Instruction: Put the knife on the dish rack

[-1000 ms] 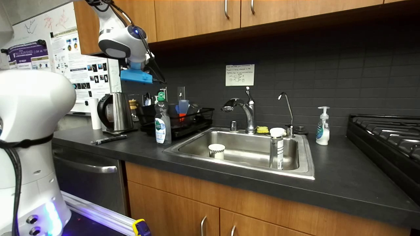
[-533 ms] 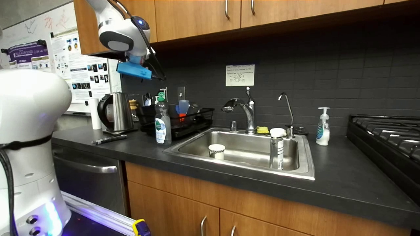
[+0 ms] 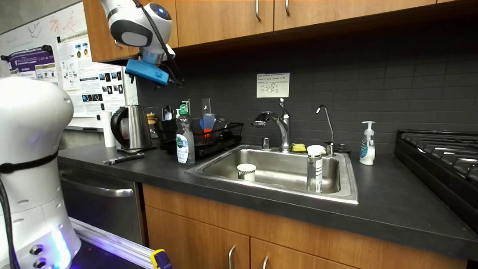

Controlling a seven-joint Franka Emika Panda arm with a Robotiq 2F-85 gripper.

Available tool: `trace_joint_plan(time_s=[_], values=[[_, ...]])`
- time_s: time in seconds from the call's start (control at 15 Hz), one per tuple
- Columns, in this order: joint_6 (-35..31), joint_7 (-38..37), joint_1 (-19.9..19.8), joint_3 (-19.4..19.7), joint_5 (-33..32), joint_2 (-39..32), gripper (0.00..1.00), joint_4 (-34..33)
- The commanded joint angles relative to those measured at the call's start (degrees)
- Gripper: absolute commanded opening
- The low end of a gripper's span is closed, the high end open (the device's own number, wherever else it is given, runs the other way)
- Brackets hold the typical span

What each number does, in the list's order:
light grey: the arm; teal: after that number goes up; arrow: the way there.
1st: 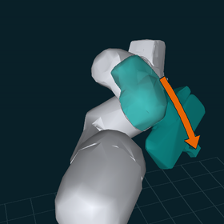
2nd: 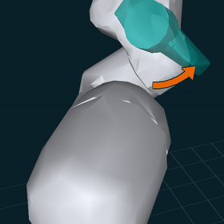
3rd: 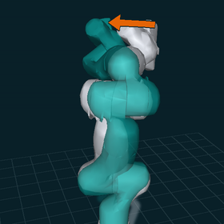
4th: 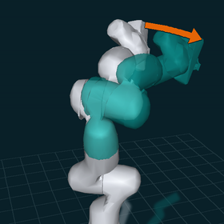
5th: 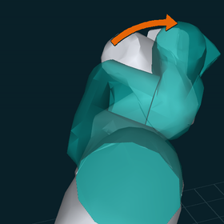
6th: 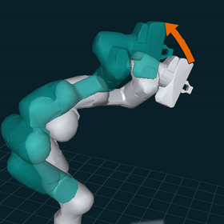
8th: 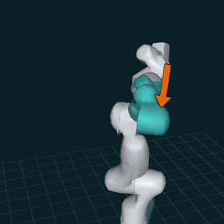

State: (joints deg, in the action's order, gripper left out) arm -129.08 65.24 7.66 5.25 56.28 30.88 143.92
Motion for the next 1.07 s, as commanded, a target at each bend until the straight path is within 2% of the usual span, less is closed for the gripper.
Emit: trace_joint_plan(time_s=[0.0, 0.2, 0.6, 1.0], values=[[2.68, -6.94, -3.48, -2.88, -5.38, 5.76, 1.0, 3.09], [4.14, -12.85, -4.45, -3.83, -11.01, 9.05, 1.0, 4.32], [4.98, -27.73, -3.76, -5.71, -23.41, 14.45, 1.0, 5.69], [8.74, -46.03, -3.55, -8.23, -40.84, 17.12, 1.0, 5.61]])
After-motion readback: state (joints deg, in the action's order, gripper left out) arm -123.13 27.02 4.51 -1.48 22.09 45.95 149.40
